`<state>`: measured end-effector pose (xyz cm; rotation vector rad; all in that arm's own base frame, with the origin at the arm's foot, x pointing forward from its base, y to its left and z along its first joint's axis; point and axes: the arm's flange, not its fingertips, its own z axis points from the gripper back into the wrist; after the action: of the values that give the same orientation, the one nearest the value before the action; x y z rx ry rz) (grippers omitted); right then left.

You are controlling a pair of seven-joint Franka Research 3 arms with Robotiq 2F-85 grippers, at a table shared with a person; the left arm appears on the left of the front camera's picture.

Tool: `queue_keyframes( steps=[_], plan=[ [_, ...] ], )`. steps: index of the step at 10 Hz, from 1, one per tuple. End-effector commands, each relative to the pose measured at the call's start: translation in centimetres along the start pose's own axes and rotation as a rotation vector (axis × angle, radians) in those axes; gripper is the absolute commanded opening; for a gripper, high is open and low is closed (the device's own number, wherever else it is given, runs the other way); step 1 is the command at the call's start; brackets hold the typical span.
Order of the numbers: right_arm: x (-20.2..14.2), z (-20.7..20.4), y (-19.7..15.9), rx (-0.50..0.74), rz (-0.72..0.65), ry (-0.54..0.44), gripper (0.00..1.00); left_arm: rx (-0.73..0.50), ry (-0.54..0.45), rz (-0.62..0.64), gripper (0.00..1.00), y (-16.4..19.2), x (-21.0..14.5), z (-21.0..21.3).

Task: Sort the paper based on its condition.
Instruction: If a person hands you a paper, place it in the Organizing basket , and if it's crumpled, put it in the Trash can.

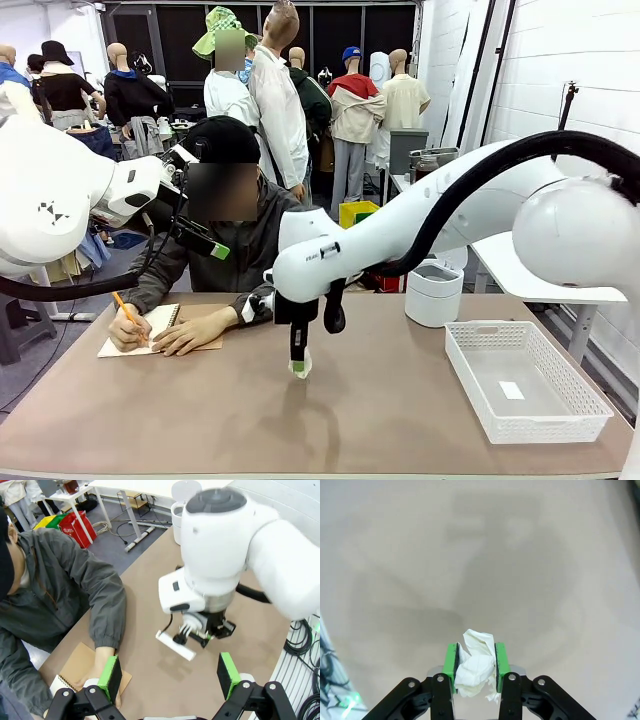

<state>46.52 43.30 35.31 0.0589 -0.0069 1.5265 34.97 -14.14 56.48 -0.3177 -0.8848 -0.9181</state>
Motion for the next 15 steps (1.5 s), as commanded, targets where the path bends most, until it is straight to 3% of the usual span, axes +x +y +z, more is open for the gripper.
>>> queue_keyframes(
  steps=[1,4,7,10,11,14,15],
  plan=[
    [-3.9,6.0,0.1,-0.038,-0.076,0.017,0.35,-0.006,0.003,0.011,1.00,0.0,-0.1,0.0],
    [-9.7,12.2,-3.4,-0.223,-0.207,0.024,0.35,-0.006,0.003,0.011,1.00,0.0,-0.1,0.0],
    [-13.4,15.2,-7.3,-0.338,-0.319,0.079,0.35,-0.006,0.003,0.011,1.00,0.0,-0.1,0.0],
    [-14.2,16.2,-6.9,-0.373,-0.386,0.055,0.35,-0.006,0.003,0.011,1.00,0.0,-0.1,0.0],
    [-15.3,16.0,-7.9,-0.334,-0.337,0.079,0.35,-0.006,0.003,0.011,1.00,0.0,-0.1,0.0],
    [-15.0,16.0,-7.8,-0.340,-0.356,0.073,0.35,-0.006,0.003,0.011,1.00,0.0,-0.1,0.0],
    [-15.2,15.6,-8.3,-0.406,-0.388,0.078,0.35,-0.006,0.003,0.011,1.00,0.0,-0.1,0.0]
  ],
)
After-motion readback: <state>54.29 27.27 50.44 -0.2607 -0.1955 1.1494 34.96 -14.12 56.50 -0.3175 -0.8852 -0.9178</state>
